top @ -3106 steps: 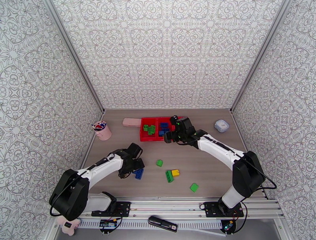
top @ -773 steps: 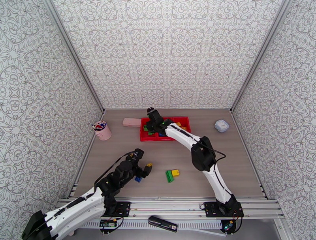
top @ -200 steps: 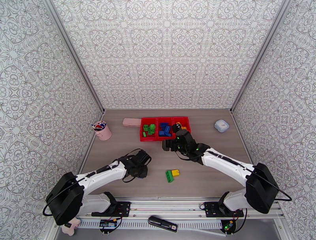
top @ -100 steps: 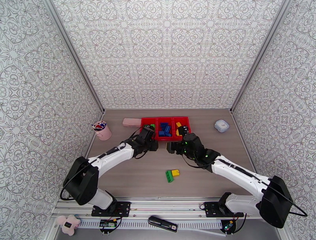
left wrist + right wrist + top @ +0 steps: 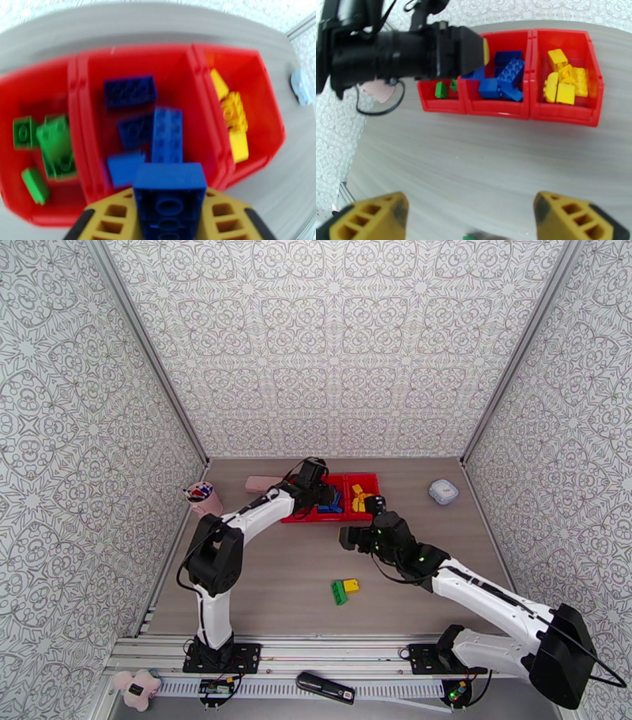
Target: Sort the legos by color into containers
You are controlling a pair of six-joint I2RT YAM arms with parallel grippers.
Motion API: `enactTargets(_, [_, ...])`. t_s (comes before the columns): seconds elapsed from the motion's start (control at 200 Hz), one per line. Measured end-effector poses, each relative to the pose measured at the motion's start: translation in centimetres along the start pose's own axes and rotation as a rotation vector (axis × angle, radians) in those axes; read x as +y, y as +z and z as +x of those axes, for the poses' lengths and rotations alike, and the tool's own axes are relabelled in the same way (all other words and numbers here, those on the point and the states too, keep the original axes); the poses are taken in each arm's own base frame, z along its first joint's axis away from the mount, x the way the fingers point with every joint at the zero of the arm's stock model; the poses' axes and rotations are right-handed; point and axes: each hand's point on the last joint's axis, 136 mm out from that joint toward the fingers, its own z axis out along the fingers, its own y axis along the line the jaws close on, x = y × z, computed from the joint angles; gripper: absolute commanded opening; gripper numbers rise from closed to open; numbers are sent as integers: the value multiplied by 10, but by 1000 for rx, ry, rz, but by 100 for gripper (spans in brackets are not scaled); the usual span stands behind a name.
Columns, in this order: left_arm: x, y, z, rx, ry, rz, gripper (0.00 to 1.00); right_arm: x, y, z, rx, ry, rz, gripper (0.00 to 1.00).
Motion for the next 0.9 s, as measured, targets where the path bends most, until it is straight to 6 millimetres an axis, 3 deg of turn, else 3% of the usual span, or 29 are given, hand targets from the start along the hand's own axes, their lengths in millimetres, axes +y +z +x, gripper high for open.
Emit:
enactTargets(0.125, [-2, 19, -14, -3, 7, -7, 22, -7, -6, 1, -10, -1, 25, 87])
enactTargets(0.28, [0, 39, -14, 16, 10, -20, 27, -15, -11, 3, -12, -4, 58, 87])
enactTargets(0.39, [3, 47, -10, 32, 13, -29, 42, -19, -13, 5, -4, -9, 76, 87])
enactTargets(0.565, [8, 45, -10, 46, 32, -34, 70, -23, -14, 11, 18, -14, 95, 87])
enactTargets(0.695, [11, 23, -5, 47, 51, -35, 81, -26, -14, 15, 36, -12, 107, 87])
enactTargets(0.9, [9, -59, -4, -54, 82, 15, 92, -30, -7, 24, 72, 2, 121, 87])
